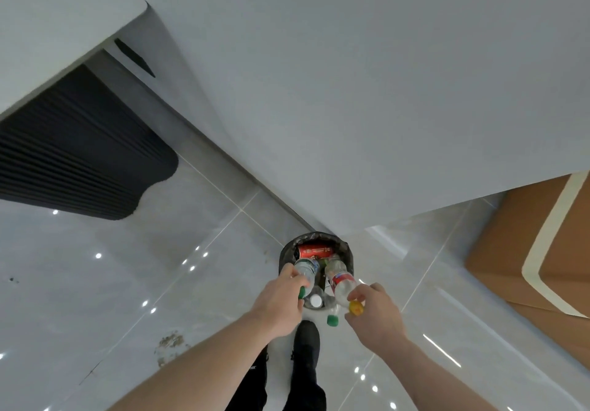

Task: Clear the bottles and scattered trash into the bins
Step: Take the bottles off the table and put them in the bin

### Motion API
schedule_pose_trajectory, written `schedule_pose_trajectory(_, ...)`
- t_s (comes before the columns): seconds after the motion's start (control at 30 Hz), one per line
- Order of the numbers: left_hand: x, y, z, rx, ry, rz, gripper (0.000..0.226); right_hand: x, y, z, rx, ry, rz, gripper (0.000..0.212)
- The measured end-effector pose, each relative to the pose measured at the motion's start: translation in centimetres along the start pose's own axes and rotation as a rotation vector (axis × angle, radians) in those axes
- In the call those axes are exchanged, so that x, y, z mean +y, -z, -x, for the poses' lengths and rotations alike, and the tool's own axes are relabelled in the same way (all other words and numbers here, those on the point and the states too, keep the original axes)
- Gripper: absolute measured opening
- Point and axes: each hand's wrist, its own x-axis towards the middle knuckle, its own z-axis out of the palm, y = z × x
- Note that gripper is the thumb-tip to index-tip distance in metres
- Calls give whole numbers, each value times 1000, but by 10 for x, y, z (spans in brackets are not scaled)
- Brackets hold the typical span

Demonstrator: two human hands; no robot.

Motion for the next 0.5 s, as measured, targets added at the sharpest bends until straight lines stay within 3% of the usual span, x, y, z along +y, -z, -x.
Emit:
schedule_pose_trajectory(0.3,-21,-65,-44,-12,-6,-47,29,21,-45,-59,0,52,33,26)
schedule_pose_trajectory(0.5,-35,-89,-49,-154,24,-34,53,32,-71,-72,-89,64,41,36)
